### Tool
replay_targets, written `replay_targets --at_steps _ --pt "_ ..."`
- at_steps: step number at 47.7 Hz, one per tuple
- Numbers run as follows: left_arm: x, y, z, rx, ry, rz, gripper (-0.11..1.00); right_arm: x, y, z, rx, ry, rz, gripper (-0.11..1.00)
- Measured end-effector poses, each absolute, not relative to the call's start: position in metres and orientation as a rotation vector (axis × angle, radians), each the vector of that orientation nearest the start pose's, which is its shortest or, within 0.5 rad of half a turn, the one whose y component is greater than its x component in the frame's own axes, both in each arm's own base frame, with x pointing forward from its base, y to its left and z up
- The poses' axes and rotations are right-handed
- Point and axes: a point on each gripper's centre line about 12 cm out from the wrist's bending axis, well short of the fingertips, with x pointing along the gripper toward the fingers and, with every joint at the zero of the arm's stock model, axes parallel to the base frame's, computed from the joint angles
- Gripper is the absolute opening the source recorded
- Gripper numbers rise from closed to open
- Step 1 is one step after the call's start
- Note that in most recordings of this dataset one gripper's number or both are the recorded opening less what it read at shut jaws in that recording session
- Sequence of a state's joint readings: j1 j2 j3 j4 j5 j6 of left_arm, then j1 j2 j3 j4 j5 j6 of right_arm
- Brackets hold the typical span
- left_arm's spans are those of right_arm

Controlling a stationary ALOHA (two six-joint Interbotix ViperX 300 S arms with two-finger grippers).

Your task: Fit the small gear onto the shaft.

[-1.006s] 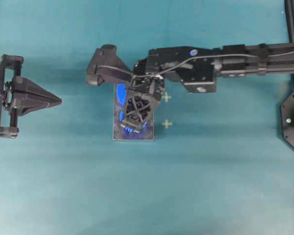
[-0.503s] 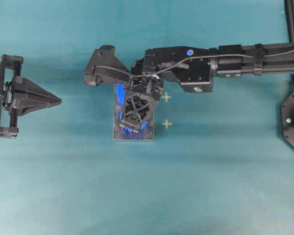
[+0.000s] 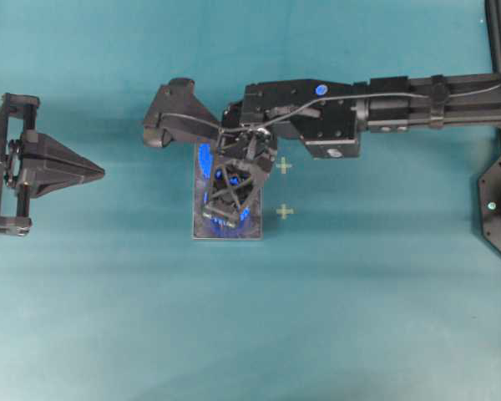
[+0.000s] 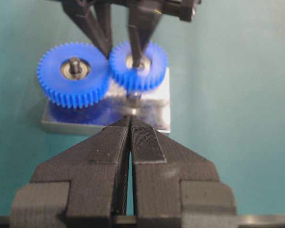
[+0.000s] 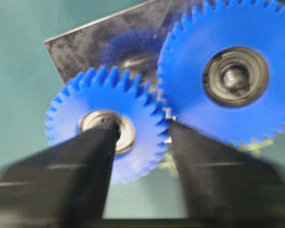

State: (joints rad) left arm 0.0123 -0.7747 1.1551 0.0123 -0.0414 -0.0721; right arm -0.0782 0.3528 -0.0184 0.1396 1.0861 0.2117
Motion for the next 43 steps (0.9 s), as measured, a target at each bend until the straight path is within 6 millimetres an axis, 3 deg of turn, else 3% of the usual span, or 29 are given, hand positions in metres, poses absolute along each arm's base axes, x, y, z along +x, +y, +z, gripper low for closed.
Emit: replay_targets --at_steps 11,24,29,36,43 --pt "0.223 0.003 0.233 -0.061 0.337 0.022 0.00 0.461 -0.023 0.177 0.364 1.425 -0.160 0.66" --pt "0.223 0.003 0.233 -0.061 0.335 0.022 0.00 0.469 -0.027 0.201 0.323 1.403 -0.167 0.63" --pt "0.223 0.003 0.233 -0.061 0.337 0.022 0.00 0.471 -0.028 0.201 0.303 1.413 -0.155 0.46" --pt "0.223 0.003 0.233 -0.061 0.337 0.022 0.00 0.474 -0.026 0.183 0.268 1.462 -0.129 0.12" --pt "0.222 0.003 0.232 -0.061 0.339 0.022 0.00 0.477 -0.028 0.182 0.264 1.456 -0.129 0.01"
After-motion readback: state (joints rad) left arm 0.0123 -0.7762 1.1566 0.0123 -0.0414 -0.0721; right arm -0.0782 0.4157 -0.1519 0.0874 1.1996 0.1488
